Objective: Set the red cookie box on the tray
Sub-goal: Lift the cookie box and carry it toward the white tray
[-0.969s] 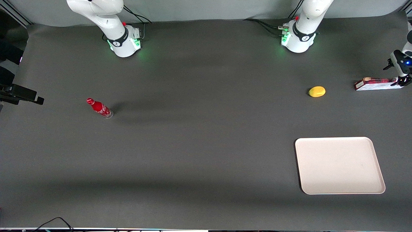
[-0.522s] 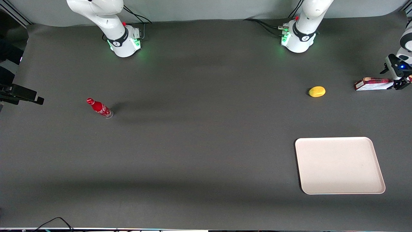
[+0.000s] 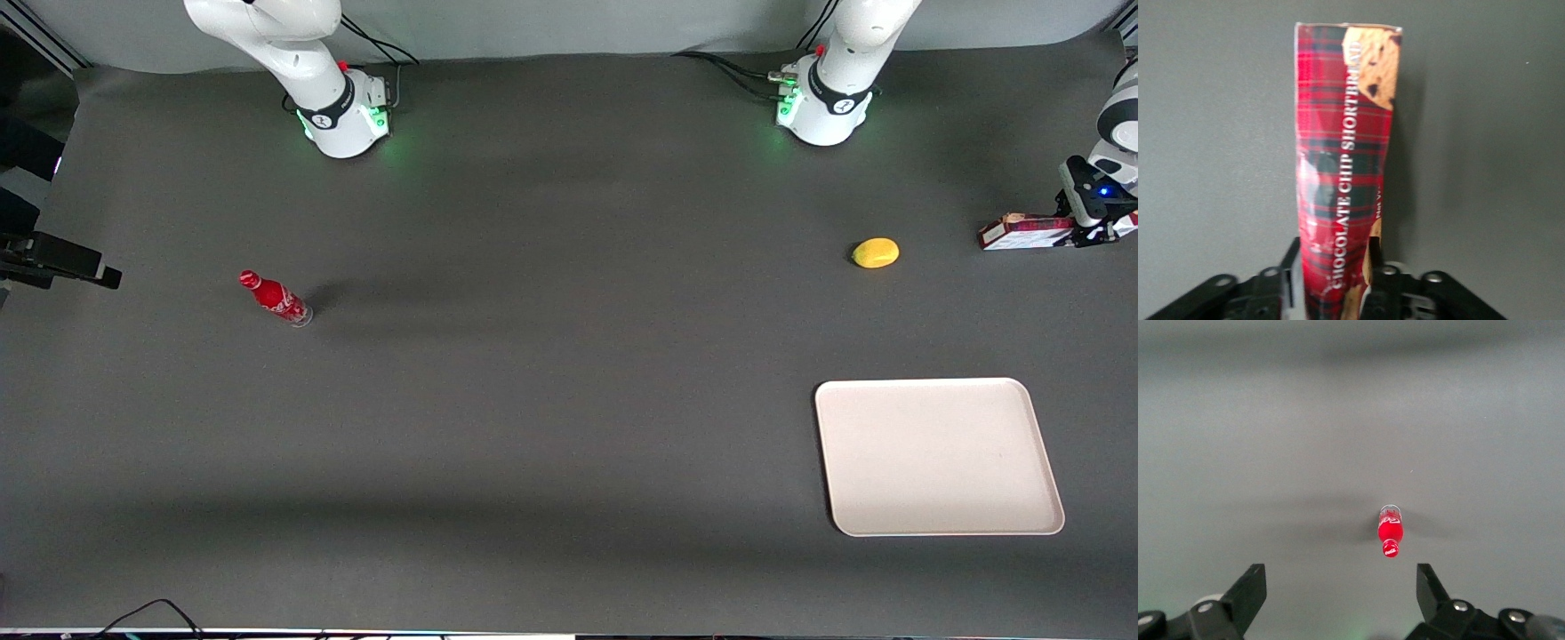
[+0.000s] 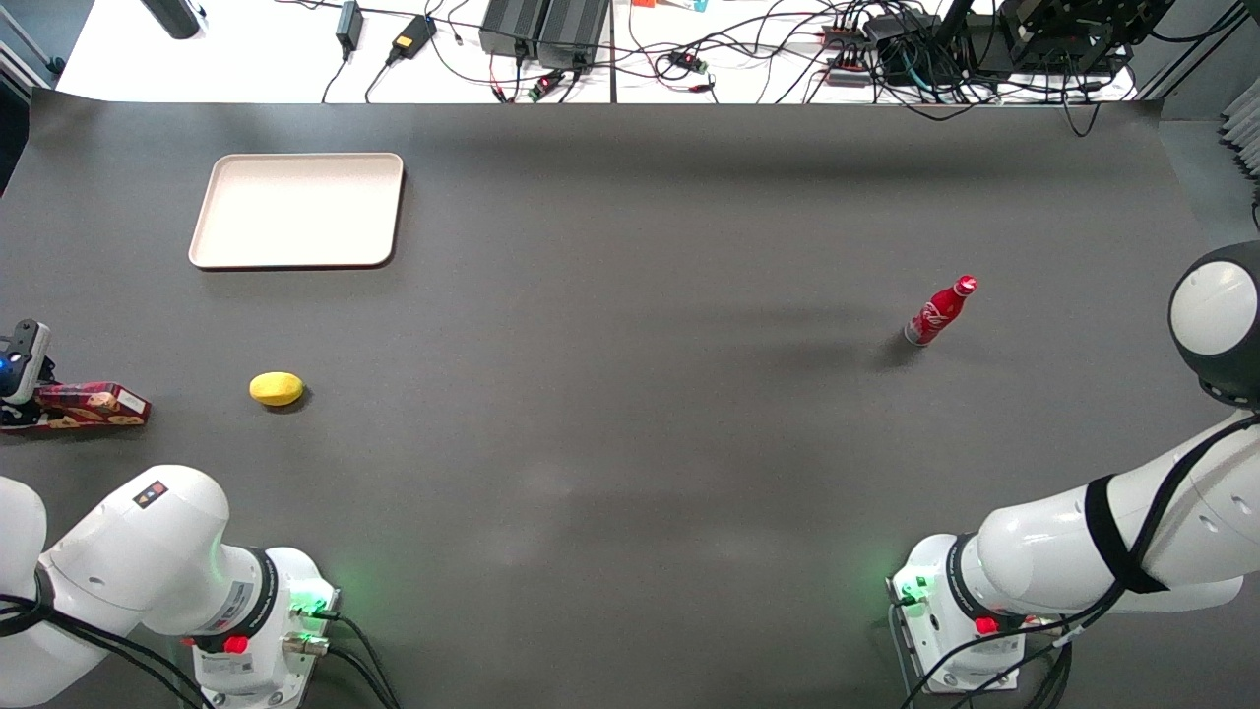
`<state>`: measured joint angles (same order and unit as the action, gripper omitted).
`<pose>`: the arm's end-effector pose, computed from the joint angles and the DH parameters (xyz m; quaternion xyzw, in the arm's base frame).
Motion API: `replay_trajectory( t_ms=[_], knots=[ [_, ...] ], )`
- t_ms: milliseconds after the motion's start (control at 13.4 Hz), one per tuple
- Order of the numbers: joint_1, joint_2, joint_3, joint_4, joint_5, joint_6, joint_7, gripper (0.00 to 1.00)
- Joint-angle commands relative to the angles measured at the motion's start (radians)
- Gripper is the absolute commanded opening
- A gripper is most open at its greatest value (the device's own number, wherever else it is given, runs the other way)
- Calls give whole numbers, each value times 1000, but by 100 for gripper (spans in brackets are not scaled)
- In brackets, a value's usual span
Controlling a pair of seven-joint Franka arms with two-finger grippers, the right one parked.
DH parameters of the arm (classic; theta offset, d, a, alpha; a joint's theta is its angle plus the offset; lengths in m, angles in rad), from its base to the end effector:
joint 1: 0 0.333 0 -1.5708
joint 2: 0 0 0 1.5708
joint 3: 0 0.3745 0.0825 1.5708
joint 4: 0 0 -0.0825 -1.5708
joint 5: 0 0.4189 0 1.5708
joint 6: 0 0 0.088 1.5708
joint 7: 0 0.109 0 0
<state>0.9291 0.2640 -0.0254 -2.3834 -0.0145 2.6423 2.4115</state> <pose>0.3316 0.4213 0.2339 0.7336 -0.6795 0.0070 0.0019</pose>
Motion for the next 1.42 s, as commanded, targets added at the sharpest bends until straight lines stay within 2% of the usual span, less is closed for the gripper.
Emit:
replay_trajectory(
  t_ms=[0,373,671,894,1118,1193,1342],
  knots=[
    [1,21,1,32,-25,-4,28,0],
    [-15,-17,-1,186,-36,-213,-15,0],
    [-19,-127,-83,322,-84,-434,-66,0],
    [-27,-207,-163,392,-81,-551,-176,0],
    [-30,-218,-188,466,-68,-645,-242,0],
    [-38,-218,-198,475,-68,-642,-299,0],
    [-82,-217,-212,507,-62,-654,-598,0]
  ],
)
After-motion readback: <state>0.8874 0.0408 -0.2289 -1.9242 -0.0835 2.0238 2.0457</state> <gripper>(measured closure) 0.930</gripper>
